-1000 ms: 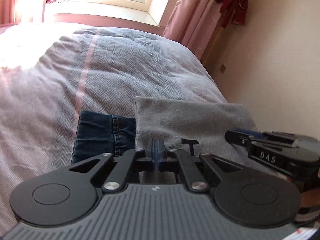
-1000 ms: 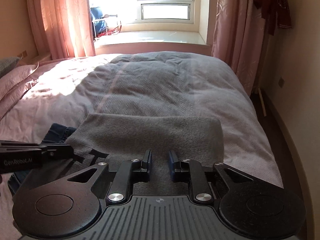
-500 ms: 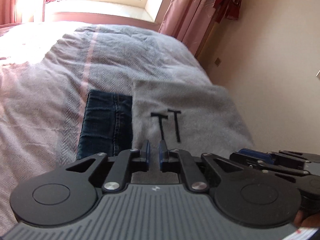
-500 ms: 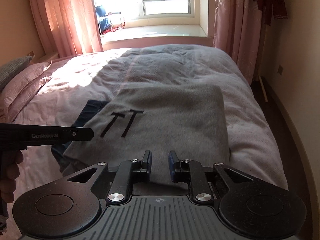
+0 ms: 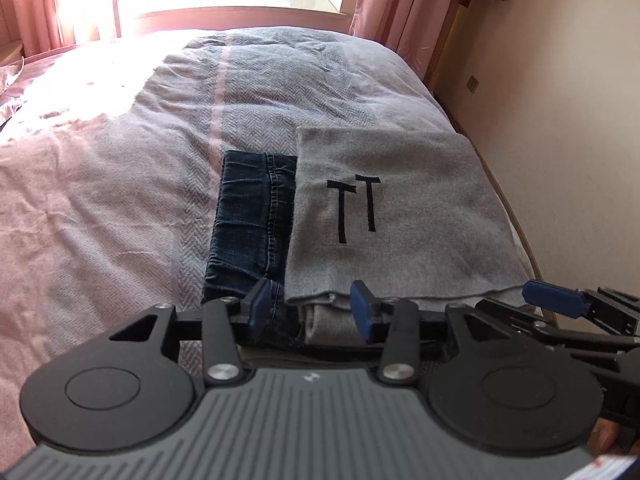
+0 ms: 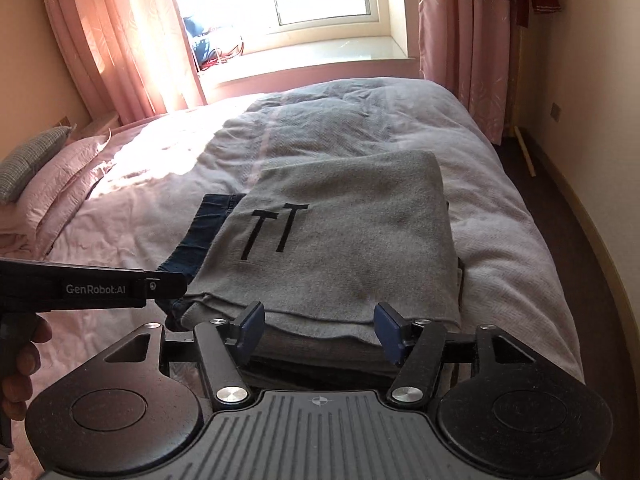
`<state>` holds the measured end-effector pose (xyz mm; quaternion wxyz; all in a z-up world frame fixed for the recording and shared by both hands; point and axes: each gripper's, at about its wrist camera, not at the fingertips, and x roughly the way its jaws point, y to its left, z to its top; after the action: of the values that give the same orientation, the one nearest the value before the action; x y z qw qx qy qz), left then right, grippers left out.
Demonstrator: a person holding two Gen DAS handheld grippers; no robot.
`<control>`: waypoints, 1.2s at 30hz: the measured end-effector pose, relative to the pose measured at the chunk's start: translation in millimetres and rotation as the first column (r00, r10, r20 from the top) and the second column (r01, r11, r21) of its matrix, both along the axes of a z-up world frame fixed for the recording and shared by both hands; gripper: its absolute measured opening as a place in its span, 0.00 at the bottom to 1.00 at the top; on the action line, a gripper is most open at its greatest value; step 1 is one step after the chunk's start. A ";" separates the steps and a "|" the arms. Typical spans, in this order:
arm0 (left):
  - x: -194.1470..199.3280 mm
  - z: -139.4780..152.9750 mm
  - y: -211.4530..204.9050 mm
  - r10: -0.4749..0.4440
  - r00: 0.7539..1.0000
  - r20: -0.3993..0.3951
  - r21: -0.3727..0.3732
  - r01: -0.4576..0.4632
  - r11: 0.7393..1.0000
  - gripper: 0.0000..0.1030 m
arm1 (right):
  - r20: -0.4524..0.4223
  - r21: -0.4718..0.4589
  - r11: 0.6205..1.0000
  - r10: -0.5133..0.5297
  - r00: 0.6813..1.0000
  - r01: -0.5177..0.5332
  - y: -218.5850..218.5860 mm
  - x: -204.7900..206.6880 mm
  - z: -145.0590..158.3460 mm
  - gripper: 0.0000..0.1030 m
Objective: Fold clothes
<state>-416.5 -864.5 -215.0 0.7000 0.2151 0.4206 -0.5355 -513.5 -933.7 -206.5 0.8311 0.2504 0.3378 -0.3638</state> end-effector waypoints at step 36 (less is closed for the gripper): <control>-67.2 109.0 192.4 -0.086 0.982 0.170 -0.057 0.097 0.994 0.99 | 0.039 0.055 0.989 -0.137 0.990 0.135 175.9 -85.5 101.5 0.61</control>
<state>-483.6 -672.1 -106.0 0.7143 0.2555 0.3321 -0.5606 -599.0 -757.9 -105.0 0.8045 0.3023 0.3118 -0.4052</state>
